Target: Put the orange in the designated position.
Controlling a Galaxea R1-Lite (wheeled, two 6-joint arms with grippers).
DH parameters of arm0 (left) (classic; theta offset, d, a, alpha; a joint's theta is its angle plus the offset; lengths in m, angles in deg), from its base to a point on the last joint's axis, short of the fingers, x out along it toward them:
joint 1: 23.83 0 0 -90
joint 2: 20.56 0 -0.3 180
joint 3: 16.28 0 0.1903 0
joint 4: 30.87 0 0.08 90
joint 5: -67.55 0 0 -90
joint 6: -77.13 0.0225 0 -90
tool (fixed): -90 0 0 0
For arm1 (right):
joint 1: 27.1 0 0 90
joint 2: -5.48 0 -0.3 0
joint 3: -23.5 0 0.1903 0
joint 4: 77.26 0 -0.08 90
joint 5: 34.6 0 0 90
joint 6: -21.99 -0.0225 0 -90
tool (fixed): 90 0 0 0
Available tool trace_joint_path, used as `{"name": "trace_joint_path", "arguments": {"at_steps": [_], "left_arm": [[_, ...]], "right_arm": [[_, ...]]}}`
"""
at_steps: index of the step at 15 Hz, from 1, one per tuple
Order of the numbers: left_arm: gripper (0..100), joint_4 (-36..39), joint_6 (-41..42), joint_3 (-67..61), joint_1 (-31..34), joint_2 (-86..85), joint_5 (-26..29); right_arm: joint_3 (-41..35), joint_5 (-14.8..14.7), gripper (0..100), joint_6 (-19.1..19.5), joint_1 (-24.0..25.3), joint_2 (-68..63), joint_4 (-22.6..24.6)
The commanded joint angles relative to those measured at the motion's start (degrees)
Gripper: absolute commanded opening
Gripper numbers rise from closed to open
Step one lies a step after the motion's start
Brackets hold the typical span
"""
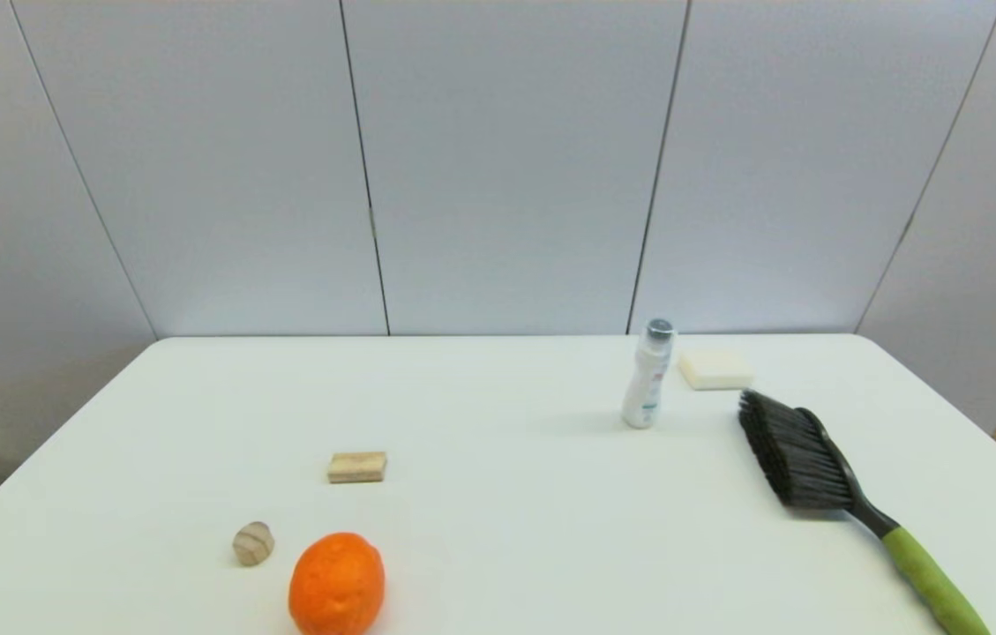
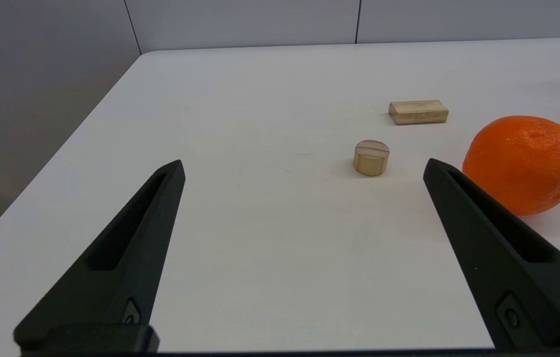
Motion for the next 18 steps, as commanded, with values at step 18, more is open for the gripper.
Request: {"name": "trace_joint_path", "arguments": {"at_steps": [18], "left_arm": [[100, -10.8, 6.0, 19.3, -1.9, 23.5, 0.4]], "right_arm": [[0.0, 0.0, 100, 0.1, 0.0, -0.1, 0.0]]}}
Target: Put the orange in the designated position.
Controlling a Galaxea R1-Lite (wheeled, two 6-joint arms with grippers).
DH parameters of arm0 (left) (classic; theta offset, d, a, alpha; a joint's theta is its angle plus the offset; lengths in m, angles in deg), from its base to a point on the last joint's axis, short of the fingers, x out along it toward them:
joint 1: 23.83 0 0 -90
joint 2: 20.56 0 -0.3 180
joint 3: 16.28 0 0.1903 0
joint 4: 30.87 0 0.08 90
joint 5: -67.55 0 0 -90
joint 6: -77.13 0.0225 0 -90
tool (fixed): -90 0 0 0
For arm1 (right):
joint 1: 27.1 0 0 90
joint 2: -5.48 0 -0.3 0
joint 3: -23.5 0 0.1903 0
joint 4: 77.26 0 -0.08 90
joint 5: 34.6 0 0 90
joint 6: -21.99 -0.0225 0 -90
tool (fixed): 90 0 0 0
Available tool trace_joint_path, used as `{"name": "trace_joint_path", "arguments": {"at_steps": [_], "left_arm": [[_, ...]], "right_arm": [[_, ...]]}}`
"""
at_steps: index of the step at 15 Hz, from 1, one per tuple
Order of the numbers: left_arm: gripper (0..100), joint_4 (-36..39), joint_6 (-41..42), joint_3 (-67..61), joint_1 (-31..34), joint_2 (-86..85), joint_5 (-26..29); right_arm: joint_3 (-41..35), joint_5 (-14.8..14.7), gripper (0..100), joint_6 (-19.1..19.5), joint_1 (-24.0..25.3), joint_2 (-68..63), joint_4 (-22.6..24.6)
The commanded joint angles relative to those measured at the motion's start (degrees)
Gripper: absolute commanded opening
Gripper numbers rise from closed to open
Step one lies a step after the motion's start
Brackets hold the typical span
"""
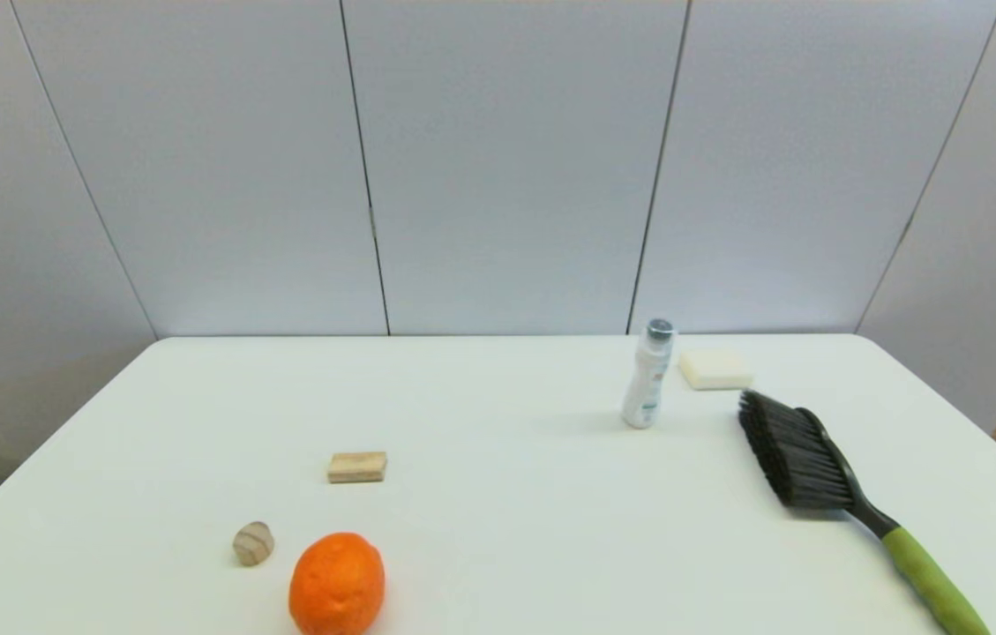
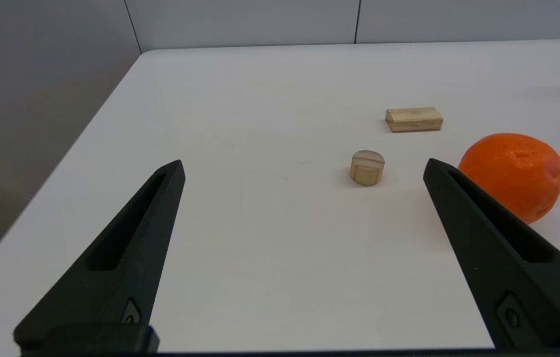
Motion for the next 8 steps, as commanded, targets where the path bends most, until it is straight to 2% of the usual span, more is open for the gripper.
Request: {"name": "trace_joint_path", "arguments": {"at_steps": [1, 6, 8], "left_arm": [[100, -10.2, 7.3, 14.9, -2.1, 20.4, 0.6], [100, -25.3, 16.0, 36.3, -8.7, 46.6, 9.4], [100, -27.3, 18.0, 41.5, -11.8, 54.3, 11.0]], "right_arm": [[0.0, 0.0, 100, 0.1, 0.0, -0.1, 0.0], [0.0, 0.0, 100, 0.1, 0.0, -0.1, 0.0], [0.0, 0.0, 100, 0.1, 0.0, -0.1, 0.0]]}}
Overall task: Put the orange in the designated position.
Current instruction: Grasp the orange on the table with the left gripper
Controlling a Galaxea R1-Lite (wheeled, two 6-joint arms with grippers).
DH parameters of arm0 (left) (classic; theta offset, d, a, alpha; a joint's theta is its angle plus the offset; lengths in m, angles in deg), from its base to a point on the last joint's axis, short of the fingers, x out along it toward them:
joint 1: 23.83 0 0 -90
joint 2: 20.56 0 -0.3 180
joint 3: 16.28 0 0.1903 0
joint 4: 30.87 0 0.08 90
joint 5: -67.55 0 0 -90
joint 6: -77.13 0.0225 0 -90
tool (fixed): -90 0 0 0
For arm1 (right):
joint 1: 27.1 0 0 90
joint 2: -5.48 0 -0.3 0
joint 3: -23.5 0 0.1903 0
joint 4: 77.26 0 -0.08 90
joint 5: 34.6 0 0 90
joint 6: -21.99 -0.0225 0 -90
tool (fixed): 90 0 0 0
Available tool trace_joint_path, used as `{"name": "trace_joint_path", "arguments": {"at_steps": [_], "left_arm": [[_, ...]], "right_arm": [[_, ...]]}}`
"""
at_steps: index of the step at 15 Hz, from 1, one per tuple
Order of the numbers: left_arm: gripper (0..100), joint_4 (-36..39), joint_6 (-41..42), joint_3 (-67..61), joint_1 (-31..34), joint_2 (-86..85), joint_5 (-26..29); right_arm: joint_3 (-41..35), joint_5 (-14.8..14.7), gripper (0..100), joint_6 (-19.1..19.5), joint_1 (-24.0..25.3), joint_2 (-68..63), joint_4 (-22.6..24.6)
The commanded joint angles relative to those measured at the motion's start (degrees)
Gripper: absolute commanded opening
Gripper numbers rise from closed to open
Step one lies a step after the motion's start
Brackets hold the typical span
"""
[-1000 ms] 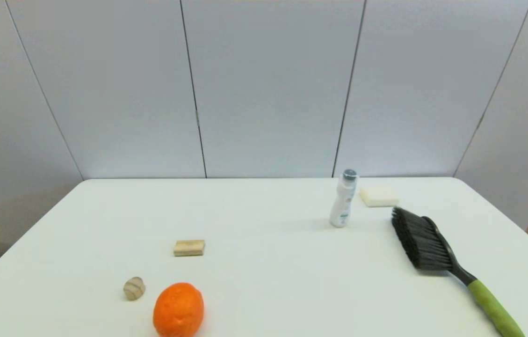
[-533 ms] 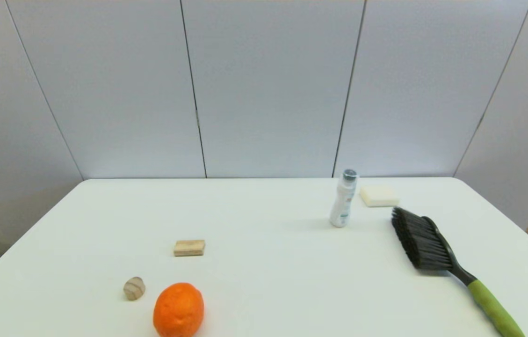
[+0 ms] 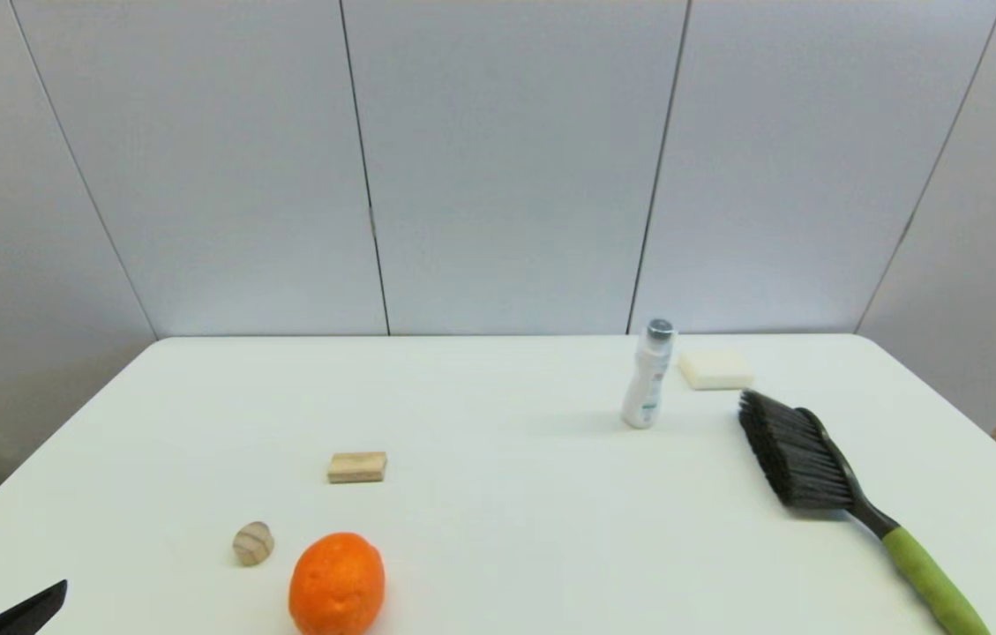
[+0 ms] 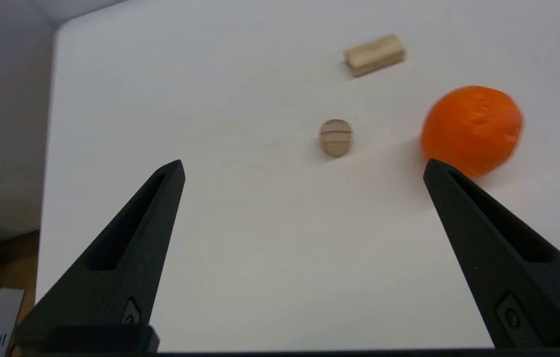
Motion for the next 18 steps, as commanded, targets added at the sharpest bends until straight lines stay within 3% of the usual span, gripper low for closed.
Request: {"name": "trace_joint_path", "arguments": {"at_steps": [1, 7, 18], "left_arm": [[100, -10.0, 6.4, 15.6, -8.1, 24.6, 5.7], [100, -8.7, 6.5, 18.1, -18.1, 36.3, 5.7], [100, -0.7, 6.4, 17.8, -28.8, 53.0, 5.8]], "right_arm": [[0.0, 0.0, 100, 0.1, 0.0, -0.1, 0.0], [0.0, 0.0, 100, 0.1, 0.0, -0.1, 0.0], [0.0, 0.0, 100, 0.1, 0.0, -0.1, 0.0]]}}
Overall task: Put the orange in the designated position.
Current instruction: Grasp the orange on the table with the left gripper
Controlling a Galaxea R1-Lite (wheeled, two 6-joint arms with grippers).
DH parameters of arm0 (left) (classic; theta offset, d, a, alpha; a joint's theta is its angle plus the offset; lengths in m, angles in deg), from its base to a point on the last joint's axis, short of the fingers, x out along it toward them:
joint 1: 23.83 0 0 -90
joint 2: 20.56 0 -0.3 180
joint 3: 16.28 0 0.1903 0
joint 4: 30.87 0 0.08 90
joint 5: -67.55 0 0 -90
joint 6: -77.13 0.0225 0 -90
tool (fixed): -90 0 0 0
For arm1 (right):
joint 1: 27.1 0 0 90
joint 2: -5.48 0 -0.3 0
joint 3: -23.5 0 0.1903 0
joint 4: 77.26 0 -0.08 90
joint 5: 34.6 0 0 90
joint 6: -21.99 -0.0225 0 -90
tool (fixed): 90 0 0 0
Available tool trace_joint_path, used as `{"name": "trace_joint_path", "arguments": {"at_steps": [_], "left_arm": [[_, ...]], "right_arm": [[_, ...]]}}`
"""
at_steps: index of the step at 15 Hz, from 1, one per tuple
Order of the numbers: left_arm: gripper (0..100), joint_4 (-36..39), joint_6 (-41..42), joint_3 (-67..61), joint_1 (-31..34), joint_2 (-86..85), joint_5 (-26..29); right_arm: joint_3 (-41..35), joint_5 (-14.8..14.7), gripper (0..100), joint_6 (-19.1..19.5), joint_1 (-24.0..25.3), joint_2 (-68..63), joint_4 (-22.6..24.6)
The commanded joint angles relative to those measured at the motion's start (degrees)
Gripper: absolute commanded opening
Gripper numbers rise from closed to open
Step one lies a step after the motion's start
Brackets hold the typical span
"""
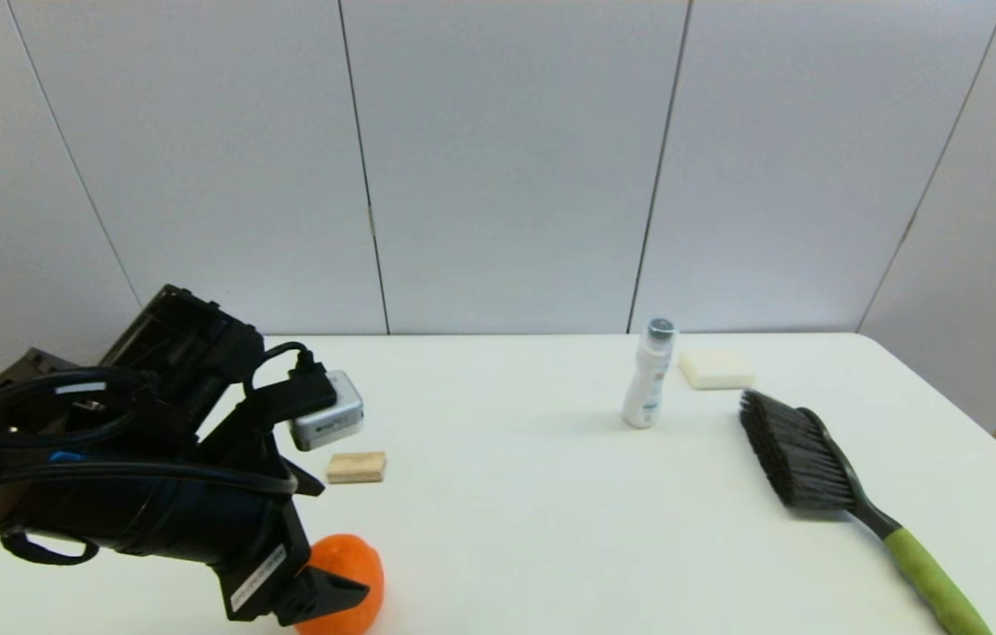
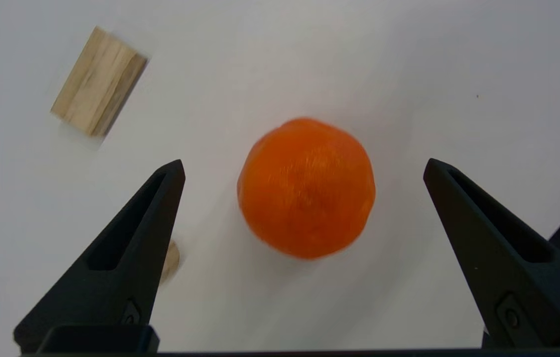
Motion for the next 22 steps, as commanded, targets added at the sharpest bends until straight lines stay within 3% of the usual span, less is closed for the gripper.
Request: {"name": "trace_joint_path", "arguments": {"at_steps": [1, 13, 22], "left_arm": [[100, 1.1, 0.1, -0.2, -2.0, 6.3, 0.1], [100, -4.4, -2.0, -1.2, -0.8, 5.5, 0.1], [100, -3.9, -2.0, -1.7, 0.8, 8.4, 0.0]], "right_arm": [[0.0, 0.0, 100, 0.0, 0.0, -0.1, 0.0], [0.0, 0.0, 100, 0.0, 0.0, -0.1, 0.0], [0.0, 0.0, 100, 0.0, 0.0, -0.1, 0.0]]}}
